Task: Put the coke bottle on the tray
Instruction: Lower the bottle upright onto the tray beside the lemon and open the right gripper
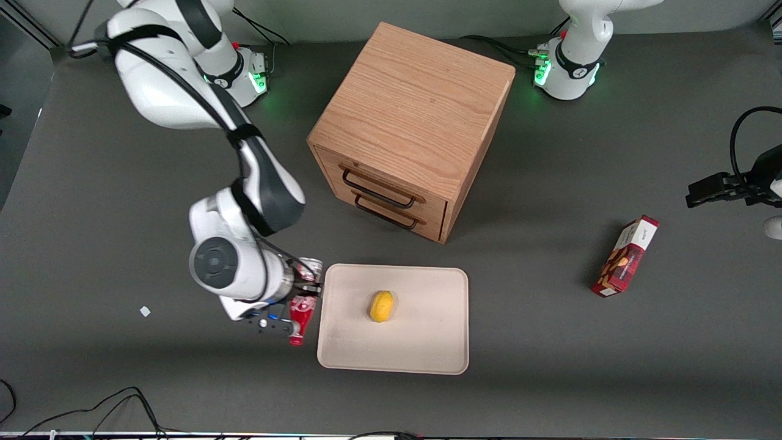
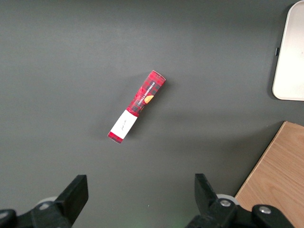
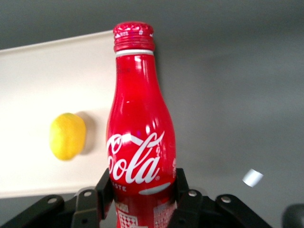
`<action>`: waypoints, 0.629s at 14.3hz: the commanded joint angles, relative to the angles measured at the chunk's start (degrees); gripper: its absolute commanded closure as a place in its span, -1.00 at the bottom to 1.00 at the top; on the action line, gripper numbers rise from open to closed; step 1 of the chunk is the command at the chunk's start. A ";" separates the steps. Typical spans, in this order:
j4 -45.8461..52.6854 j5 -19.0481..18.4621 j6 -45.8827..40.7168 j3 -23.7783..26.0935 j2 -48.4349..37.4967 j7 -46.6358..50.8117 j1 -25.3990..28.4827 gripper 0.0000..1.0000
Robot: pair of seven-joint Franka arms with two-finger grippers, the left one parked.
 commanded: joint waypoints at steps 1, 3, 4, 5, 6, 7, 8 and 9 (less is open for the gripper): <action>4.26 0.05 6.01 -2.10 5.39 1.18 2.36 1.00; 4.26 -0.04 8.50 -2.18 7.24 0.39 2.45 1.00; 4.17 -0.13 9.20 -2.27 8.12 0.30 2.45 1.00; 4.17 -0.22 10.43 -2.62 9.17 0.30 2.45 1.00; 4.17 -0.39 11.31 -2.80 9.97 0.21 3.06 1.00; 4.08 -1.09 11.93 -3.23 10.58 0.30 3.33 1.00; 4.08 -1.62 12.02 -3.24 11.20 0.21 3.41 1.00; 3.99 -2.67 12.02 -3.24 11.73 -0.40 3.68 1.00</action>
